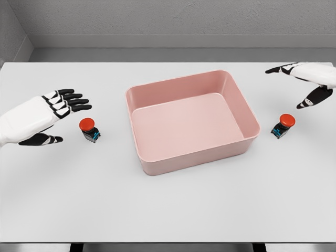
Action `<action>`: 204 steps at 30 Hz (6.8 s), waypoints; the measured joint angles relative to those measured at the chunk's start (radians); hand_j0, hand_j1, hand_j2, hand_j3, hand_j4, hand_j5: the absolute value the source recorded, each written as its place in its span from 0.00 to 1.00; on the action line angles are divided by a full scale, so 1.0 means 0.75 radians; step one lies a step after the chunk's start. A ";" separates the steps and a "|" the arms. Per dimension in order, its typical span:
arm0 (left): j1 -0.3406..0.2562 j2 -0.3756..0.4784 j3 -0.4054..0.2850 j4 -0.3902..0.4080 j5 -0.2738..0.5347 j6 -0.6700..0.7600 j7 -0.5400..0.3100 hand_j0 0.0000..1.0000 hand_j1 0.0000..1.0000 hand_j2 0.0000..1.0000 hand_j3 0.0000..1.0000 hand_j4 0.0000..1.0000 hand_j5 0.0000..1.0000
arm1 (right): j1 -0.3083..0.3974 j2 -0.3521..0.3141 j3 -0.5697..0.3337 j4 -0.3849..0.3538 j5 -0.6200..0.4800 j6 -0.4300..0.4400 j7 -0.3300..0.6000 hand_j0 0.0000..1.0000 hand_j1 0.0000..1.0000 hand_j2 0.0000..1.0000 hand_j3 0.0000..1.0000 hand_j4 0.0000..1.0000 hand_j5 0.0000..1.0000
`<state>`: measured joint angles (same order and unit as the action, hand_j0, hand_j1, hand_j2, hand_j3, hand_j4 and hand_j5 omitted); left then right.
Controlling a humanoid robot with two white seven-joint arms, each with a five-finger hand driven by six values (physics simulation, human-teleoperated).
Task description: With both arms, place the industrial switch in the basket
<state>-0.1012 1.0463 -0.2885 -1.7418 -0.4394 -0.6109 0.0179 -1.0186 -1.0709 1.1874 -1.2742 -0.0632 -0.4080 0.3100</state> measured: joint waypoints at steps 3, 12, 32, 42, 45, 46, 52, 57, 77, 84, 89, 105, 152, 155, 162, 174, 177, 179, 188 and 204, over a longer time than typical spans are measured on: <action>0.004 0.000 0.002 0.000 -0.010 0.000 0.000 1.00 1.00 1.00 1.00 1.00 1.00 | 0.006 -0.001 0.004 -0.003 0.000 -0.001 -0.004 1.00 1.00 1.00 1.00 1.00 1.00; -0.008 0.001 -0.005 -0.005 -0.089 0.000 0.001 1.00 1.00 1.00 1.00 1.00 1.00 | 0.053 -0.036 0.026 0.003 -0.001 0.001 -0.015 1.00 1.00 1.00 1.00 1.00 1.00; -0.135 -0.145 -0.126 0.075 -0.202 0.000 -0.001 1.00 1.00 1.00 1.00 1.00 1.00 | 0.123 -0.020 0.065 -0.012 0.004 0.000 -0.013 0.99 0.99 0.99 0.99 0.99 0.99; -0.239 -0.197 -0.213 0.224 -0.206 0.000 -0.003 1.00 1.00 1.00 1.00 1.00 1.00 | 0.147 -0.020 0.067 -0.013 0.011 0.000 -0.002 0.91 0.91 0.91 0.91 0.91 0.91; -0.243 -0.216 -0.245 0.238 -0.208 0.000 -0.004 1.00 1.00 1.00 1.00 1.00 1.00 | 0.149 -0.018 0.067 -0.013 0.014 -0.001 0.000 0.91 0.91 0.91 0.91 0.91 0.91; -0.243 -0.219 -0.251 0.241 -0.209 0.000 -0.004 1.00 1.00 1.00 1.00 1.00 1.00 | 0.149 -0.017 0.067 -0.013 0.015 -0.001 0.000 0.91 0.91 0.91 0.91 0.91 0.91; -0.243 -0.227 -0.282 0.256 -0.209 0.000 -0.003 1.00 1.00 1.00 1.00 1.00 1.00 | 0.151 -0.010 0.067 -0.013 0.016 -0.002 0.002 0.85 0.85 0.85 0.85 0.85 0.85; -0.245 -0.225 -0.286 0.274 -0.207 0.000 -0.001 1.00 1.00 1.00 1.00 1.00 1.00 | 0.151 -0.010 0.068 -0.013 0.016 -0.009 0.003 0.80 0.80 0.80 0.80 0.80 0.80; -0.276 -0.277 -0.326 0.383 -0.240 0.000 -0.001 1.00 1.00 1.00 1.00 1.00 1.00 | 0.160 -0.013 0.069 -0.008 0.017 -0.057 0.004 0.63 0.63 0.63 0.63 0.63 0.63; -0.288 -0.288 -0.330 0.401 -0.270 0.000 0.000 0.84 0.84 0.84 0.84 0.84 0.84 | 0.157 -0.016 0.068 -0.009 0.023 -0.066 0.005 0.58 0.58 0.58 0.58 0.58 0.58; -0.297 -0.286 -0.330 0.438 -0.268 0.000 0.000 0.76 0.76 0.76 0.76 0.76 0.76 | 0.151 -0.026 0.066 -0.009 0.025 -0.093 0.006 0.55 0.55 0.55 0.55 0.55 0.55; -0.297 -0.284 -0.330 0.451 -0.257 0.000 0.006 0.48 0.48 0.48 0.48 0.48 0.48 | 0.061 -0.048 0.054 -0.013 0.028 -0.223 0.075 0.53 0.53 0.53 0.53 0.53 0.53; -0.417 -0.292 -0.270 0.142 -0.132 0.000 -0.001 0.42 0.42 0.42 0.42 0.42 0.42 | -0.247 -0.007 0.046 -0.212 0.017 -0.274 0.243 0.53 0.53 0.53 0.53 0.53 0.53; -0.432 -0.311 -0.272 0.132 -0.133 0.000 -0.004 0.42 0.42 0.42 0.42 0.42 0.42 | -0.258 0.019 0.047 -0.223 0.015 -0.274 0.247 0.53 0.53 0.53 0.53 0.53 0.53; -0.442 -0.379 -0.281 0.128 -0.139 0.000 -0.006 0.41 0.41 0.41 0.41 0.41 0.41 | -0.262 0.060 0.049 -0.248 0.012 -0.274 0.249 0.53 0.53 0.53 0.53 0.53 0.53; -0.489 -0.537 -0.311 0.143 -0.192 -0.001 -0.051 0.41 0.41 0.41 0.41 0.41 0.41 | -0.260 0.133 0.073 -0.271 0.013 -0.274 0.250 0.55 0.55 0.55 0.55 0.55 0.55; -0.511 -0.587 -0.339 0.171 -0.216 -0.001 -0.052 0.41 0.41 0.41 0.41 0.41 0.41 | -0.260 0.151 0.087 -0.272 0.013 -0.274 0.249 0.78 0.78 0.78 0.78 0.78 0.78; -0.524 -0.625 -0.373 0.205 -0.229 -0.001 -0.053 0.41 0.41 0.41 0.41 0.41 0.41 | -0.260 0.164 0.096 -0.271 0.012 -0.274 0.243 1.00 1.00 1.00 1.00 1.00 1.00; -0.546 -0.764 -0.439 0.365 -0.321 -0.001 -0.054 0.41 0.41 0.41 0.41 0.41 0.41 | -0.254 0.146 0.074 -0.259 0.011 -0.274 0.234 1.00 1.00 1.00 1.00 1.00 1.00; -0.562 -0.785 -0.454 0.376 -0.320 0.000 -0.059 1.00 1.00 1.00 1.00 1.00 1.00 | -0.205 0.031 0.009 -0.141 -0.035 -0.274 0.228 1.00 1.00 1.00 1.00 1.00 1.00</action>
<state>-0.5231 0.4579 -0.6292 -1.4597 -0.6797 -0.6111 -0.0267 -1.1720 -1.0479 1.1939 -1.3796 -0.0896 -0.6133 0.4814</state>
